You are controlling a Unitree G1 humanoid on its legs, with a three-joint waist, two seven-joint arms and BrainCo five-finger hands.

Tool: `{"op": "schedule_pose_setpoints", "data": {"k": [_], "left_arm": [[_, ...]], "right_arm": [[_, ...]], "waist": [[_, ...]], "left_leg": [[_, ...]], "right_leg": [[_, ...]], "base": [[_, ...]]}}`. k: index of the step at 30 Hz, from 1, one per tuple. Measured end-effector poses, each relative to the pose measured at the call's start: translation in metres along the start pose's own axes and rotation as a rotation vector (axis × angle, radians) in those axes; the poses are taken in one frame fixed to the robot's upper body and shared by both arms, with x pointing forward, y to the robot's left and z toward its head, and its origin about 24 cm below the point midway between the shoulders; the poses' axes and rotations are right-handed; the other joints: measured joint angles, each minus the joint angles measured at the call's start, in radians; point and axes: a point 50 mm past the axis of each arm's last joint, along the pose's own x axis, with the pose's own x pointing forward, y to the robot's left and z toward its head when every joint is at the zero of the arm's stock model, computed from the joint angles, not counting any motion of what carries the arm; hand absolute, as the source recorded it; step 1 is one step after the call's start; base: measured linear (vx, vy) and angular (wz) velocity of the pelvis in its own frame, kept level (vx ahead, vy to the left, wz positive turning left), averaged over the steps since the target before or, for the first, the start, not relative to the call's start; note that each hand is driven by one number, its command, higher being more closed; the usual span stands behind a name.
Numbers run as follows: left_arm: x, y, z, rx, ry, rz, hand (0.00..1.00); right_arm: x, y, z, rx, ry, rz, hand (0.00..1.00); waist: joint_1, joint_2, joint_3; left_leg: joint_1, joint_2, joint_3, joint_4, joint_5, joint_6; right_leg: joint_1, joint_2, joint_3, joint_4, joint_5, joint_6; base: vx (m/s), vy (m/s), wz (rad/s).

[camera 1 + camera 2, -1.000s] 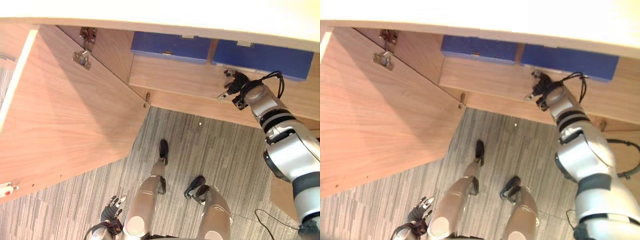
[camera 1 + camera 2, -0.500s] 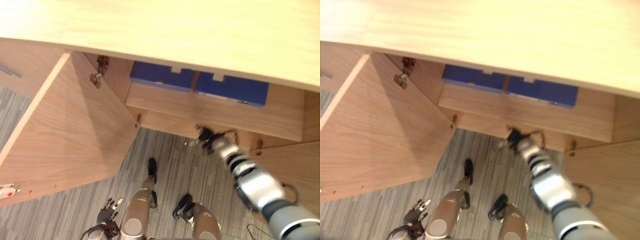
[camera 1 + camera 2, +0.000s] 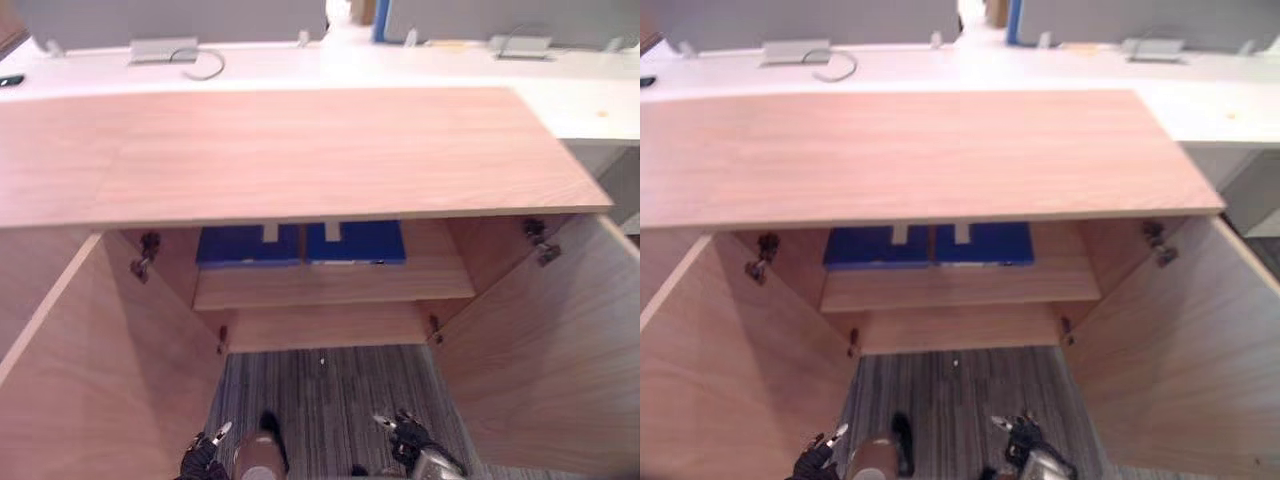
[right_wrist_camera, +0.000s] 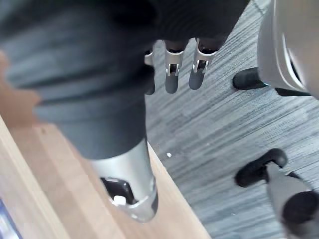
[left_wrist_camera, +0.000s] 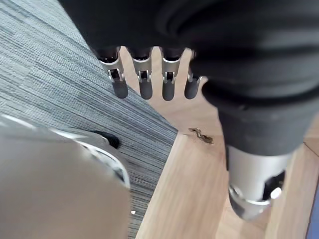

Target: Walk over to the cabinet, pick up the folder, carry it to the office cabinet, place the folder inside the office cabinet, then close the office cabinet door

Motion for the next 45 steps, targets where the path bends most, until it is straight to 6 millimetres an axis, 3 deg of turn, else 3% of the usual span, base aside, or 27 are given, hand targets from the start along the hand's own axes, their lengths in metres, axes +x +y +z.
{"op": "schedule_pose_setpoints", "data": {"k": [2, 4, 10, 12, 13, 14, 15, 17, 18, 19, 23, 25, 26, 27, 28, 29, 30, 33, 35, 38, 40, 45], "left_arm": [[0.001, -0.012, -0.004, 0.076, 0.025, -0.041, 0.00], [0.003, -0.011, -0.006, 0.134, 0.045, -0.050, 0.00], [0.005, -0.017, -0.006, 0.292, 0.066, -0.098, 0.00], [0.006, -0.023, -0.002, 0.357, 0.051, -0.134, 0.00], [0.006, -0.024, -0.001, 0.355, 0.047, -0.135, 0.00], [0.007, -0.027, 0.000, 0.366, 0.040, -0.146, 0.00], [0.006, -0.030, -0.001, 0.395, 0.040, -0.161, 0.00], [0.006, -0.037, 0.000, 0.477, 0.028, -0.196, 0.00], [0.006, -0.037, 0.000, 0.495, 0.028, -0.199, 0.00], [0.006, -0.037, 0.000, 0.498, 0.028, -0.199, 0.00], [0.007, -0.032, -0.001, 0.492, 0.038, -0.181, 0.00], [0.007, -0.026, 0.000, 0.488, 0.044, -0.162, 0.00], [0.008, -0.022, 0.001, 0.494, 0.042, -0.150, 0.00], [0.008, -0.022, 0.001, 0.494, 0.042, -0.149, 0.00], [0.008, -0.019, 0.002, 0.478, 0.043, -0.134, 0.00], [0.008, -0.017, 0.000, 0.472, 0.049, -0.125, 0.00], [0.008, -0.009, 0.000, 0.445, 0.056, -0.097, 0.00], [0.007, 0.009, -0.001, 0.364, 0.066, -0.025, 0.00], [0.005, 0.016, -0.005, 0.295, 0.081, 0.008, 0.00], [0.004, 0.018, -0.007, 0.245, 0.086, 0.027, 0.00], [0.005, 0.012, -0.004, 0.238, 0.069, 0.013, 0.00], [0.006, 0.001, 0.005, 0.280, 0.022, -0.031, 0.00]], "right_arm": [[-0.003, -0.023, -0.009, 0.106, 0.025, -0.092, 0.00], [-0.006, -0.036, -0.017, 0.160, 0.046, -0.139, 0.00], [-0.006, -0.037, -0.019, 0.089, 0.063, -0.142, 0.00], [-0.003, -0.028, -0.009, -0.072, 0.046, -0.109, 0.00], [-0.001, -0.022, -0.002, -0.112, 0.029, -0.092, 0.00], [0.002, -0.008, 0.010, -0.189, -0.010, -0.051, 0.00], [0.004, 0.001, 0.020, -0.222, -0.041, -0.030, 0.00], [0.004, 0.001, 0.020, -0.269, -0.047, -0.032, 0.00], [0.003, -0.001, 0.017, -0.270, -0.040, -0.041, 0.00], [0.002, -0.008, 0.014, -0.262, -0.034, -0.067, 0.00], [0.001, -0.024, 0.029, -0.272, -0.087, -0.143, 0.00], [-0.001, -0.019, 0.055, -0.265, -0.204, -0.155, 0.00], [-0.004, -0.015, 0.072, -0.250, -0.283, -0.162, 0.00], [-0.005, -0.016, 0.078, -0.241, -0.310, -0.168, 0.00], [-0.009, -0.022, 0.094, -0.198, -0.376, -0.199, 0.00], [-0.011, -0.026, 0.102, -0.175, -0.407, -0.214, 0.00], [-0.015, -0.031, 0.113, -0.128, -0.447, -0.231, 0.00], [-0.018, -0.034, 0.123, -0.088, -0.485, -0.256, 0.00], [-0.021, -0.032, 0.138, -0.074, -0.537, -0.246, 0.00], [-0.028, -0.028, 0.168, -0.087, -0.625, -0.236, 0.00], [-0.039, -0.024, 0.201, -0.122, -0.732, -0.223, 0.00], [-0.064, -0.011, 0.263, -0.165, -0.923, -0.188, 0.00]], "waist": [[-0.033, 0.002, -0.016], [-0.055, -0.001, -0.024], [-0.075, -0.004, -0.023], [-0.086, -0.004, -0.015], [-0.081, -0.001, -0.012], [-0.070, 0.015, -0.002], [-0.069, 0.020, 0.006], [-0.081, 0.026, 0.013], [-0.080, 0.023, 0.011], [-0.089, 0.020, 0.012], [-0.104, 0.020, 0.026], [-0.107, 0.024, 0.025], [-0.109, 0.015, 0.028], [-0.113, 0.008, 0.030], [-0.121, 0.000, 0.033], [-0.118, 0.002, 0.031], [-0.118, 0.008, 0.025], [-0.116, -0.011, 0.004], [-0.116, -0.010, -0.001], [-0.115, -0.005, -0.006], [-0.115, 0.002, -0.010], [-0.110, 0.024, -0.023]], "left_leg": [[0.068, -0.047, 0.030, -0.109, 0.036, 0.006], [0.104, -0.061, 0.034, -0.140, 0.037, 0.007], [0.165, -0.071, 0.127, -0.196, 0.035, 0.005], [0.176, -0.077, 0.144, -0.193, -0.002, -0.016], [0.178, -0.080, 0.132, -0.193, -0.025, -0.020], [0.179, -0.067, 0.134, -0.195, -0.048, -0.008], [0.186, -0.054, 0.166, -0.193, -0.032, 0.014], [0.219, -0.047, 0.264, -0.179, -0.031, 0.016], [0.229, -0.044, 0.291, -0.169, -0.035, 0.011], [0.240, -0.039, 0.312, -0.161, -0.039, 0.006], [0.239, -0.028, 0.301, -0.157, -0.051, -0.010], [0.240, -0.005, 0.305, -0.183, -0.050, -0.012], [0.245, -0.006, 0.324, -0.188, -0.041, -0.018], [0.252, -0.010, 0.331, -0.189, -0.040, -0.019], [0.277, -0.017, 0.350, -0.192, -0.037, -0.030], [0.282, -0.008, 0.356, -0.192, -0.035, -0.038], [0.286, 0.014, 0.368, -0.190, -0.036, -0.046], [0.289, 0.044, 0.403, -0.181, -0.027, -0.070], [0.291, 0.052, 0.412, -0.174, -0.027, -0.070], [0.294, 0.064, 0.409, -0.175, -0.027, -0.070], [0.290, 0.062, 0.396, -0.178, -0.028, -0.071], [0.277, 0.046, 0.343, -0.192, -0.030, -0.073]], "right_leg": [[0.015, -0.016, 0.042, -0.049, 0.031, 0.009], [0.037, -0.021, 0.080, -0.094, 0.059, 0.003], [0.031, -0.021, 0.199, -0.156, 0.122, 0.005], [0.001, -0.021, 0.226, -0.153, 0.151, 0.024], [-0.019, -0.014, 0.217, -0.148, 0.172, 0.013], [-0.044, -0.002, 0.104, -0.151, 0.190, -0.085], [-0.051, -0.036, -0.053, -0.106, 0.158, -0.119], [-0.073, -0.155, -0.337, 0.019, 0.146, -0.117], [-0.071, -0.177, -0.375, 0.035, 0.152, -0.115], [-0.073, -0.179, -0.370, 0.035, 0.168, -0.087], [-0.090, -0.148, -0.354, 0.049, 0.178, -0.082], [-0.133, -0.116, -0.355, 0.052, 0.209, -0.121], [-0.139, -0.126, -0.366, 0.078, 0.170, -0.136], [-0.140, -0.134, -0.367, 0.092, 0.157, -0.123], [-0.131, -0.125, -0.353, 0.074, 0.155, -0.070], [-0.113, -0.101, -0.349, 0.029, 0.171, -0.048], [-0.077, -0.049, -0.343, -0.071, 0.203, -0.041], [-0.035, 0.017, -0.310, -0.200, 0.263, -0.052], [-0.037, 0.034, -0.291, -0.209, 0.269, -0.059], [-0.037, 0.049, -0.283, -0.215, 0.266, -0.062], [-0.037, 0.049, -0.286, -0.221, 0.266, -0.062], [-0.029, 0.029, -0.320, -0.221, 0.266, -0.061]], "base": [[0.11, 0.171, -0.50], [0.06, 0.100, -0.53], [-0.01, 0.052, -0.66], [-0.09, 0.009, -0.84], [-0.11, -0.021, -1.64], [-0.12, -0.094, -1.86], [-0.11, -0.076, -1.93], [-0.02, 0.002, -1.39], [0.02, 0.025, -1.11], [0.01, -0.003, -0.65], [0.00, -0.058, -0.44], [-0.06, -0.047, -0.67], [-0.05, -0.032, -0.56], [-0.02, -0.021, -0.43], [0.00, -0.023, -0.33], [-0.01, -0.061, -0.47], [-0.01, -0.070, -0.35], [0.02, -0.087, -0.39], [0.06, -0.107, -0.40], [0.06, -0.094, -0.16], [0.01, -0.034, 0.03], [-0.03, 0.028, 0.24]]}}
